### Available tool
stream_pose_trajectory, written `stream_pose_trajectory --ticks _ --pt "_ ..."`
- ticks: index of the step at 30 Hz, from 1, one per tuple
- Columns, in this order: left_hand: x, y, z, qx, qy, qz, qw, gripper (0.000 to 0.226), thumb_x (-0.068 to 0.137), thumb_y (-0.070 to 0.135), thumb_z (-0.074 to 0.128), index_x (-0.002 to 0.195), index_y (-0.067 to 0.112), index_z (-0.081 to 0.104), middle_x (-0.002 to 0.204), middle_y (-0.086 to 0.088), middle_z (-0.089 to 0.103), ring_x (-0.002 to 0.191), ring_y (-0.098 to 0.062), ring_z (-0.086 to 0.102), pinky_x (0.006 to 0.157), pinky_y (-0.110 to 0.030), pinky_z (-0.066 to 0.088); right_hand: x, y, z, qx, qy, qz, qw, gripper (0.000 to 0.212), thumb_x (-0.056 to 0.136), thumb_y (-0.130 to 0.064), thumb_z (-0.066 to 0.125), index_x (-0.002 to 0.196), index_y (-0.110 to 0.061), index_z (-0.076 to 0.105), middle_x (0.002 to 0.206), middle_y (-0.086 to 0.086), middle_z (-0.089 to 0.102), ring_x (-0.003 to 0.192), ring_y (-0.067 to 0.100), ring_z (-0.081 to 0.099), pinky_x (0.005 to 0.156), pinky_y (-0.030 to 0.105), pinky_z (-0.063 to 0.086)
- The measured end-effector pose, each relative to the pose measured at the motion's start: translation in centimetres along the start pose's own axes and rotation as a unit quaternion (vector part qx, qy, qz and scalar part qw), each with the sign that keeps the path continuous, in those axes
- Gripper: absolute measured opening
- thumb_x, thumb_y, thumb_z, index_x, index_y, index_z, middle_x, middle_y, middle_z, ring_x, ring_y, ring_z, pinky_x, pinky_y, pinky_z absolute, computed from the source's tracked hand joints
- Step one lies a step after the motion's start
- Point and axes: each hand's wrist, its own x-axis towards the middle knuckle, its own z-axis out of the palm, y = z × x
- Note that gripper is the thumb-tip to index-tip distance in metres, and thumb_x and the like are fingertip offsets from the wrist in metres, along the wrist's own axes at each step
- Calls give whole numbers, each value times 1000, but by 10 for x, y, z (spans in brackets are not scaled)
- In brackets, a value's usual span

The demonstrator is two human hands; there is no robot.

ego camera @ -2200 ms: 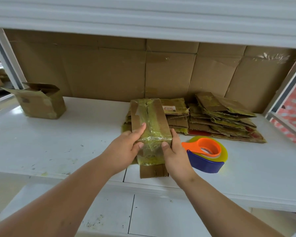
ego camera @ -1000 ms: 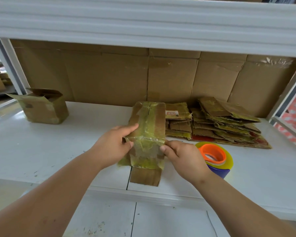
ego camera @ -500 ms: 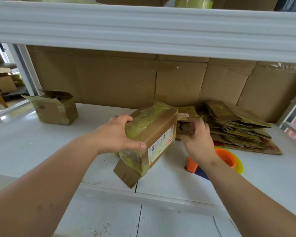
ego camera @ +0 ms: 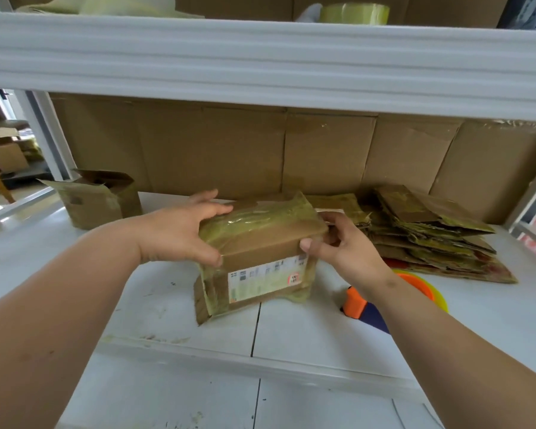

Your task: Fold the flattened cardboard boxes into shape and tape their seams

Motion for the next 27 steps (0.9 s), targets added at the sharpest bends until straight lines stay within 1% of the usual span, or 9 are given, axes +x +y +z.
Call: stream_pose_trajectory --ticks 2,6,9,13,16,19,21,23,27 --pt "3 -4 2 -33 -18 -11 999 85 83 17 72 151 45 29 160 28 -10 150 -11 10 108 -25 33 -5 -1 -1 -4 -35 11 999 92 73 -45 83 149 -32 34 99 8 67 98 20 67 98 42 52" --pt "11 -2 10 -46 -7 0 999 84 84 -1 58 151 43 32 160 31 -10 150 -9 12 99 -20 38 -12 0 -5 7 -172 49 984 115 65 -27 85 153 -47 15 120 21 65 107 23 68 106 44 46" --pt "19 1 17 -25 -11 18 999 85 84 -4 53 153 39 29 160 29 -11 151 -7 -1 114 -26 27 -15 -5 -18 65 -224 77 969 94 68 -11 71 148 -38 28 116 19 70 102 28 69 98 35 48" --pt "26 6 21 106 4 39 994 81 89 9 50 155 43 17 161 24 -13 150 -17 -14 123 -40 5 -12 -7 -30 29 -109 58 992 44 82 -19 61 124 -30 65 115 1 65 96 15 59 86 26 44" --pt "33 2 29 202 54 59 976 73 96 21 44 153 50 9 163 20 -9 147 -25 -4 121 -44 9 -13 -5 -32 -19 -96 55 994 36 69 -35 67 105 -34 70 127 -4 48 116 14 48 97 27 37" --pt "40 -8 46 208 191 93 955 58 101 30 46 150 53 24 159 6 16 133 -23 19 113 -40 27 -21 0 -35 36 -108 55 992 45 52 -38 78 94 -26 69 114 4 61 104 20 58 87 31 45" --pt "45 -12 58 135 251 96 954 51 100 28 52 145 50 39 137 1 35 116 -18 32 104 -36 38 -27 2 -36 42 -109 40 992 51 49 -41 83 96 -28 69 105 2 69 97 21 64 85 35 51" --pt "48 -8 66 -8 234 89 968 47 101 20 51 141 44 48 117 4 40 100 -13 46 97 -31 44 -32 -2 -33 24 -106 17 994 57 52 -45 87 106 -38 70 110 -6 69 102 16 66 91 33 54" --pt "39 12 66 -378 99 37 920 33 104 34 47 135 43 53 134 4 50 119 -11 55 99 -34 53 -37 -15 -29 -68 -78 -17 994 62 62 -54 82 122 -49 64 122 -9 53 113 5 53 92 17 43"
